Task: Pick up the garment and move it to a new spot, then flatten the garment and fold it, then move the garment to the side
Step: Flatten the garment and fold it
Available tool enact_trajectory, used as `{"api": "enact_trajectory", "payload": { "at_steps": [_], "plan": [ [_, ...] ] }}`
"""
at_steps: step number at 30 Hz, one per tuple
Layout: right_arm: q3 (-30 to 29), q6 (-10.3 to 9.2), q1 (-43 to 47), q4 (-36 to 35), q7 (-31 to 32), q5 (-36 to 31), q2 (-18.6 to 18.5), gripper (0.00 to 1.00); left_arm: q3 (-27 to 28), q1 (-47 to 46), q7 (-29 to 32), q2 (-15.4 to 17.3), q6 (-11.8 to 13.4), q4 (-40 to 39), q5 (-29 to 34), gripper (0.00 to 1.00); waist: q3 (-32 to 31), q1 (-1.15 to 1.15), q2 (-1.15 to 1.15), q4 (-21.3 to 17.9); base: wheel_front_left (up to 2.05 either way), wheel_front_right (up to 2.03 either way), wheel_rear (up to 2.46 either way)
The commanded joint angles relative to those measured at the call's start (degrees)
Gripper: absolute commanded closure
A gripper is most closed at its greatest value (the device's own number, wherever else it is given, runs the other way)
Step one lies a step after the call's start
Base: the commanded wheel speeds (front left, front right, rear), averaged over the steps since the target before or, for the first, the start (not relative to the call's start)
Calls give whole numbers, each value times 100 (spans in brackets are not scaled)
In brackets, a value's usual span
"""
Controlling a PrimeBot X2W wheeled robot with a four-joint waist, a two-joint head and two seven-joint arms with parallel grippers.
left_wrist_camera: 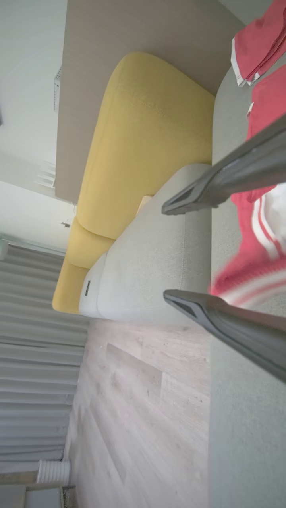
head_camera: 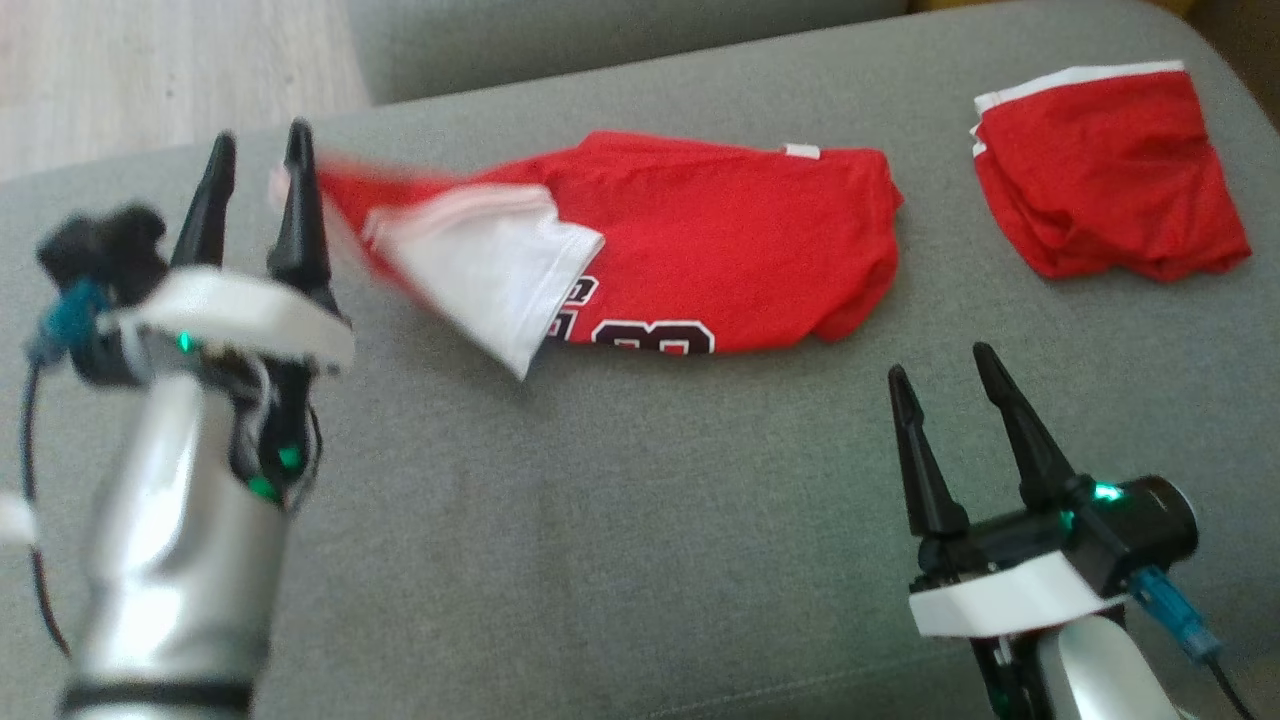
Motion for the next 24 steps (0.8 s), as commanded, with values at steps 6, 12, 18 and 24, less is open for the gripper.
{"api": "enact_trajectory", "payload": {
  "at_steps": [6, 12, 18, 24],
  "plan": [
    [76, 37, 163, -135, -22, -38, -12, 0, 625, 1313, -34, -448, 228, -1262, 917, 0, -286, 0, 0, 91, 0, 0, 0],
    [170, 37, 205, -135, -22, 6, -12, 0, 74, 2247, -34, -778, 19, -1256, 647, 0, -308, 0, 0, 183, 0, 0, 0],
    [222, 37, 84, -158, -22, -35, -12, 0, -1067, 1920, -34, -785, -51, -765, -992, 0, -46, 0, 0, 177, 0, 0, 0],
    [194, 37, -85, -208, -22, -90, -46, 0, -1587, 1063, -34, -786, 230, 105, -1367, 0, 318, 0, 0, 62, 0, 0, 0]
  ]
}}
